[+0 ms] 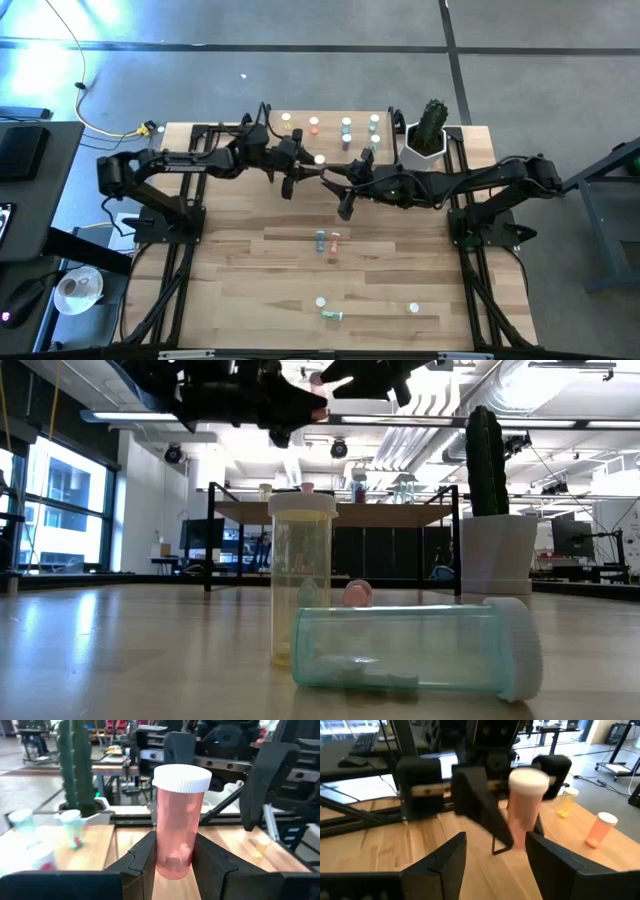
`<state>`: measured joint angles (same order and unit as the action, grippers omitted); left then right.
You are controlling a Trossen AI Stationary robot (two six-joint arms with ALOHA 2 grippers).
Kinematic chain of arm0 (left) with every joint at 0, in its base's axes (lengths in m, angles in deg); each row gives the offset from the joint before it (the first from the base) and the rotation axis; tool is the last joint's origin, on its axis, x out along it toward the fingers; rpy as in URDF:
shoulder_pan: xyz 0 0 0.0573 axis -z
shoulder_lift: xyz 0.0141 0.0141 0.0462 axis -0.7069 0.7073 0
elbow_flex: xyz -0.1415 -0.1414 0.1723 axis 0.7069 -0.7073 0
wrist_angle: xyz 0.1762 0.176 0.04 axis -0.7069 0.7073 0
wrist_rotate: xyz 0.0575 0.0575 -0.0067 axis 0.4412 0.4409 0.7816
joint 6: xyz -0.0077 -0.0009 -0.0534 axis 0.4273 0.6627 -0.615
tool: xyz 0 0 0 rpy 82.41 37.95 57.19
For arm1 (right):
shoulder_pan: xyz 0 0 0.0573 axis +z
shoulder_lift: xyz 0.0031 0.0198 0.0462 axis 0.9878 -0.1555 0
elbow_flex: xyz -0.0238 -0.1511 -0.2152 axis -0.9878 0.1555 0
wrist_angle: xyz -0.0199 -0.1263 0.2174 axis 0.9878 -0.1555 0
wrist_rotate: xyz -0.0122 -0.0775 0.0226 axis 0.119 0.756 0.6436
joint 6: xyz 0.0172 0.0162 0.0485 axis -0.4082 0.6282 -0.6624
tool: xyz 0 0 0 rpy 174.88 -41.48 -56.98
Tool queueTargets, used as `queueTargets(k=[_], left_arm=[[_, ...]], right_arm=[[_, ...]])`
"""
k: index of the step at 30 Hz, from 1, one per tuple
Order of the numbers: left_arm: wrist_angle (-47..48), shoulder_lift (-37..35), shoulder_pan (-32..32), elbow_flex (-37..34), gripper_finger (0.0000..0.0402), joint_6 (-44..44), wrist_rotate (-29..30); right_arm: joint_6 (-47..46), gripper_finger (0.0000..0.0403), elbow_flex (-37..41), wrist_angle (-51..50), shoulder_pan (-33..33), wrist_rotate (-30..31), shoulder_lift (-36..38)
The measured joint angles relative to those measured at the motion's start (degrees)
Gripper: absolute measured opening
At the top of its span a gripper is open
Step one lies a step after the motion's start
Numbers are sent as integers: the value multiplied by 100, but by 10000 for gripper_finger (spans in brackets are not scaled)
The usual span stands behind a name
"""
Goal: Pick and place medicine bottles onto shelf by color
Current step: Put the left pink pill bottle on the shelf aligned with the other pink pill bottle
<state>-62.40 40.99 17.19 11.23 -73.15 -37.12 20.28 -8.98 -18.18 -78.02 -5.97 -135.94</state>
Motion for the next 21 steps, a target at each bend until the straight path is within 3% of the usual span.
queueTargets(k=[4,10,17,21], left_arm=[[508,-347,-118,0,97,273,135],[1485,-952,-120,0,97,911,1059],[2183,-1390,-118,-23,97,997,1081],[1907,-1533,-118,-408,97,879,980]], right_arm=[[25,195,0,-41,-73,9,2],[88,195,-162,-178,-306,-29,74],[435,195,-1070,-866,-761,-712,66],[448,195,-1483,-1228,-1021,-1122,66]])
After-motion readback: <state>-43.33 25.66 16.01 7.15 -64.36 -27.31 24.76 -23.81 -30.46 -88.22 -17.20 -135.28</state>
